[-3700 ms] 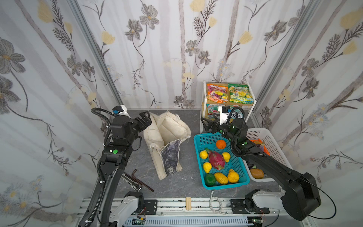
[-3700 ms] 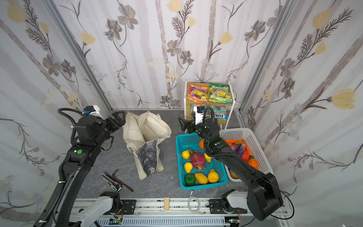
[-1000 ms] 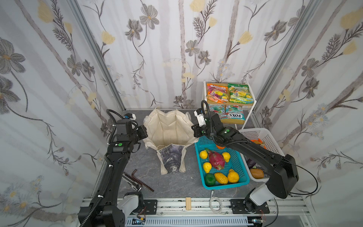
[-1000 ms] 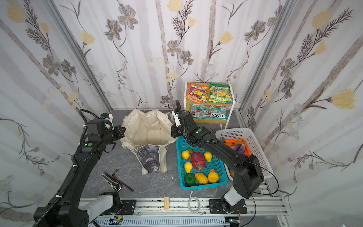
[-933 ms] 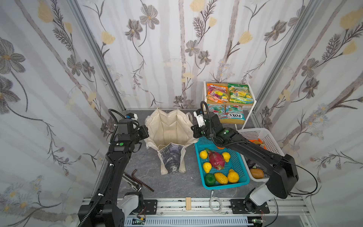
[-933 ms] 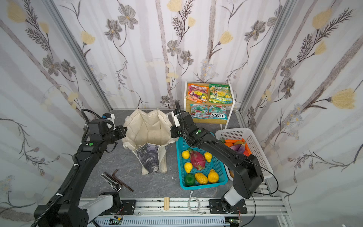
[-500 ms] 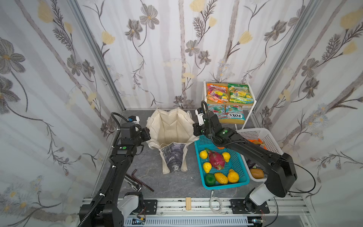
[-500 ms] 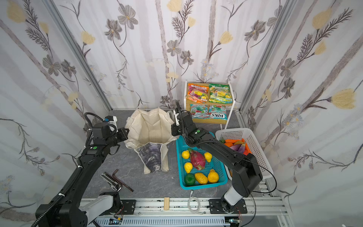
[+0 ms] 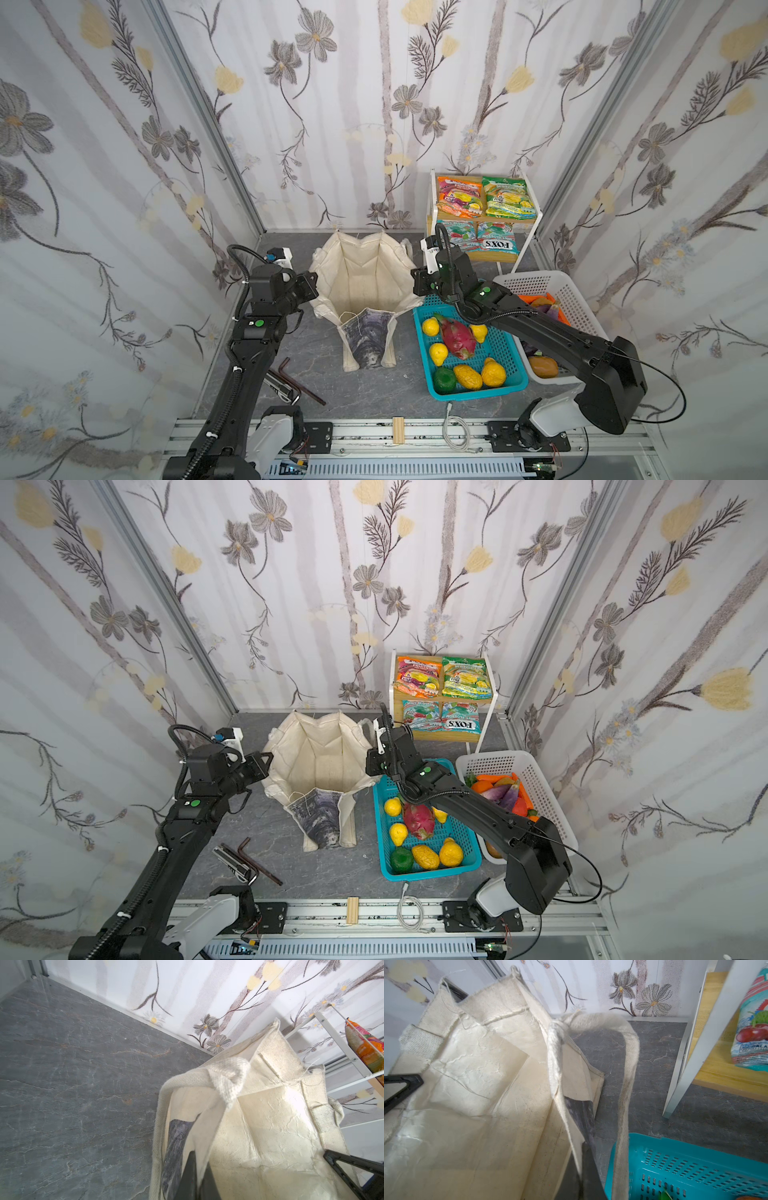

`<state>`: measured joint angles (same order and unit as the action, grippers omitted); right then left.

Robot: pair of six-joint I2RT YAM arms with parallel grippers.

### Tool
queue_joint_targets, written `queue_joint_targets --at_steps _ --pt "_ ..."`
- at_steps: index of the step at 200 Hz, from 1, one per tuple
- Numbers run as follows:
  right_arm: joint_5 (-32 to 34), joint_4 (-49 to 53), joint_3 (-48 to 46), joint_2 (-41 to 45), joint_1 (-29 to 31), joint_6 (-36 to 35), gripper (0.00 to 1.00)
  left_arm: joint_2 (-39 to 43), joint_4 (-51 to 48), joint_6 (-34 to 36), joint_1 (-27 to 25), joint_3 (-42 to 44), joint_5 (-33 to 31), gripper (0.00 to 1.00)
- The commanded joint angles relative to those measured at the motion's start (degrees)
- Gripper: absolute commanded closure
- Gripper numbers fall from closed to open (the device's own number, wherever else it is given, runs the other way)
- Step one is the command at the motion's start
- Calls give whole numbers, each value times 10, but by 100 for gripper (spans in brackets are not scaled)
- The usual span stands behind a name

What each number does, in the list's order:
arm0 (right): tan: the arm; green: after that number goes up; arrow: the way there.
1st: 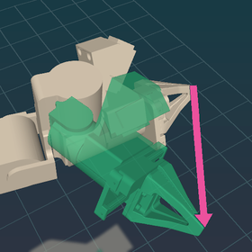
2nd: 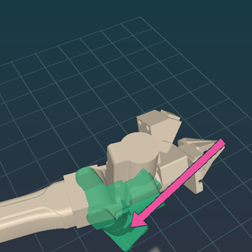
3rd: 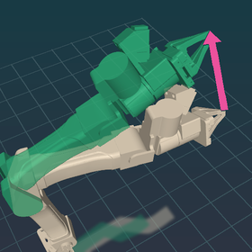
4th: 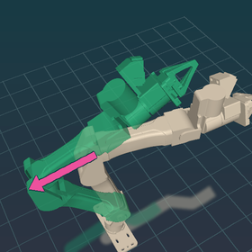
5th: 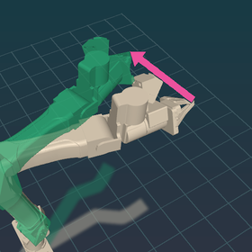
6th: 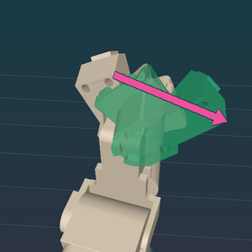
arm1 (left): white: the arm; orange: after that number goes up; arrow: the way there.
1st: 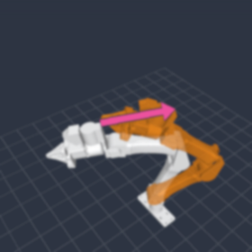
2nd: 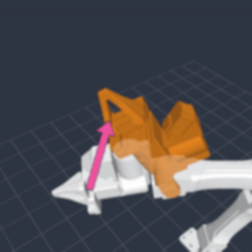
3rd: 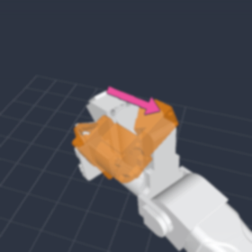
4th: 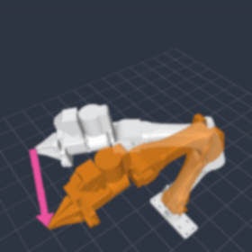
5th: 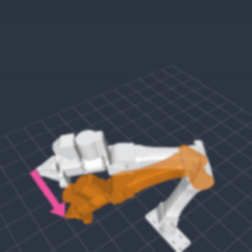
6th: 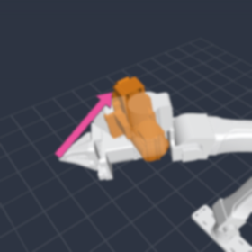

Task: Place the food into the grocery bag and tie it
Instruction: 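Hold the bag open with both grippers, spreading its mouth wide, then move the right gripper over the teal basket while the left holds the bag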

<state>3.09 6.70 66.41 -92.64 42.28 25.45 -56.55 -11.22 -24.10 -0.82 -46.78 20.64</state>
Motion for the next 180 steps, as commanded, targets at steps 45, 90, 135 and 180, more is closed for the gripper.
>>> queue_joint_targets --at_steps 45,90,135,180 --pt "1 -9 -25 45 3 29 62 -9 13 12 -12 9 7 100" --pt "88 -11 -112 181 3 15 0 -1 13 39 -14 13 11 100" --pt "57 -12 -207 321 -10 -46 0 16 10 51 -15 10 19 100" --pt "71 42 -292 391 -47 24 0 17 3 56 -15 13 26 100"
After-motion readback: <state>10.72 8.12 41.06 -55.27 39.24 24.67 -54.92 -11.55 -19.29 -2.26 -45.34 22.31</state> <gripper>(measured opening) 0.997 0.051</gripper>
